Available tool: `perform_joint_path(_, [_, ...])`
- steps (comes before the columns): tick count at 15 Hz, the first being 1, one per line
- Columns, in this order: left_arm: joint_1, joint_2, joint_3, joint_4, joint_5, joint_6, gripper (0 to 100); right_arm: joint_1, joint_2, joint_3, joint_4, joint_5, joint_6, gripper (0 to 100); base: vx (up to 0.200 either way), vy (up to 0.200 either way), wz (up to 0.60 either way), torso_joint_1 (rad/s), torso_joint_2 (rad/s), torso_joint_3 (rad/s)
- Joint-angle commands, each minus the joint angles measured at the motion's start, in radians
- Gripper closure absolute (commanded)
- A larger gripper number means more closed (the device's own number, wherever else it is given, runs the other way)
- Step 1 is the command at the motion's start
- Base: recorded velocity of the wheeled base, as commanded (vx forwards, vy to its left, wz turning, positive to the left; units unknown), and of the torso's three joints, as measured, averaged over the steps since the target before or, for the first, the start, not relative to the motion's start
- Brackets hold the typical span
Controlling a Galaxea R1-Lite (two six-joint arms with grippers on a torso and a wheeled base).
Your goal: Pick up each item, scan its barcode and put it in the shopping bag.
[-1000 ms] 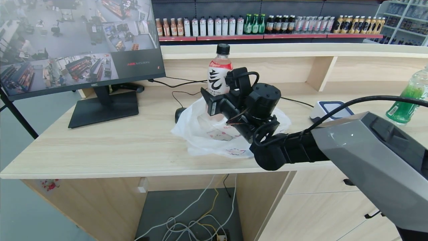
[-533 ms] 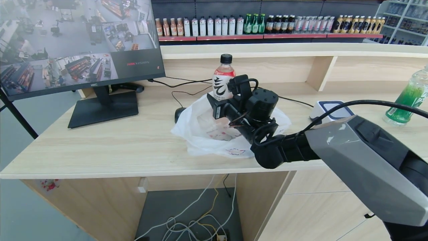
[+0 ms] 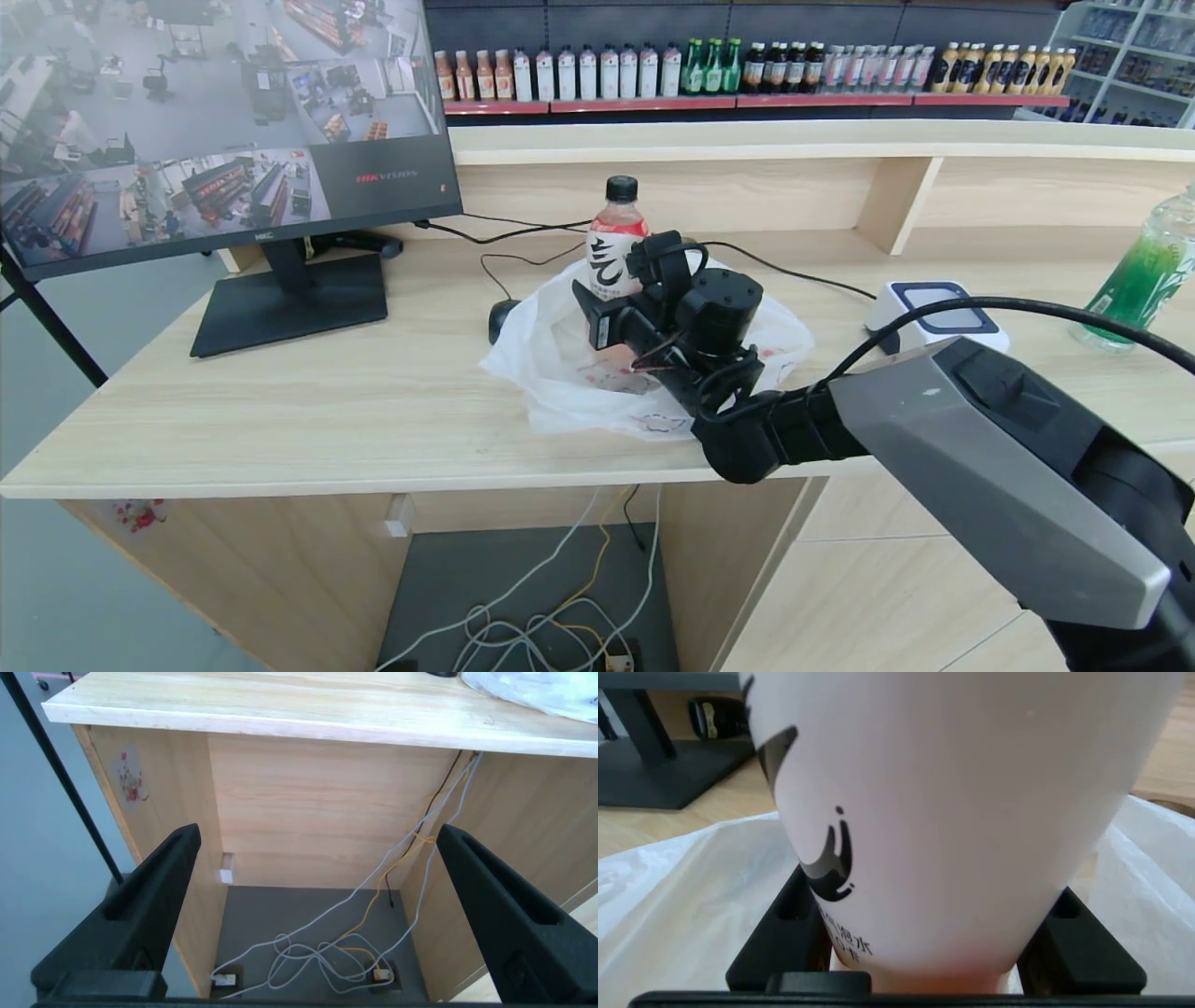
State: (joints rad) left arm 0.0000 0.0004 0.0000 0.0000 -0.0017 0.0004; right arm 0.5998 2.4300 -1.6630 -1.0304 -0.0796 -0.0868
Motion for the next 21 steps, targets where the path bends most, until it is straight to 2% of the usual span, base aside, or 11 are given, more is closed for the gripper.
perform_joint_path(1, [0.000, 0.000, 0.000, 0.000, 0.000, 0.000, 0, 0.000, 0.011, 0.006, -0.010, 0.000, 0.002, 100, 0.000, 0.000, 0.00, 0.000, 0.00, 0.000])
perform_joint_path(18, [0.000, 0.000, 0.000, 0.000, 0.000, 0.000, 0, -0.011, 0.035, 0.023, -0.042, -0.002, 0.010, 100, 0.000, 0.000, 0.00, 0.000, 0.00, 0.000])
perform_joint_path(19, [0.000, 0.000, 0.000, 0.000, 0.000, 0.000, 0, -0.011, 0.035, 0.023, -0.043, -0.002, 0.012, 0, 0.000, 0.000, 0.00, 0.000, 0.00, 0.000])
perform_joint_path(21, [0.000, 0.000, 0.000, 0.000, 0.000, 0.000, 0, -0.011, 0.035, 0.012, -0.049, 0.003, 0.012, 0, 0.000, 0.000, 0.00, 0.000, 0.00, 0.000])
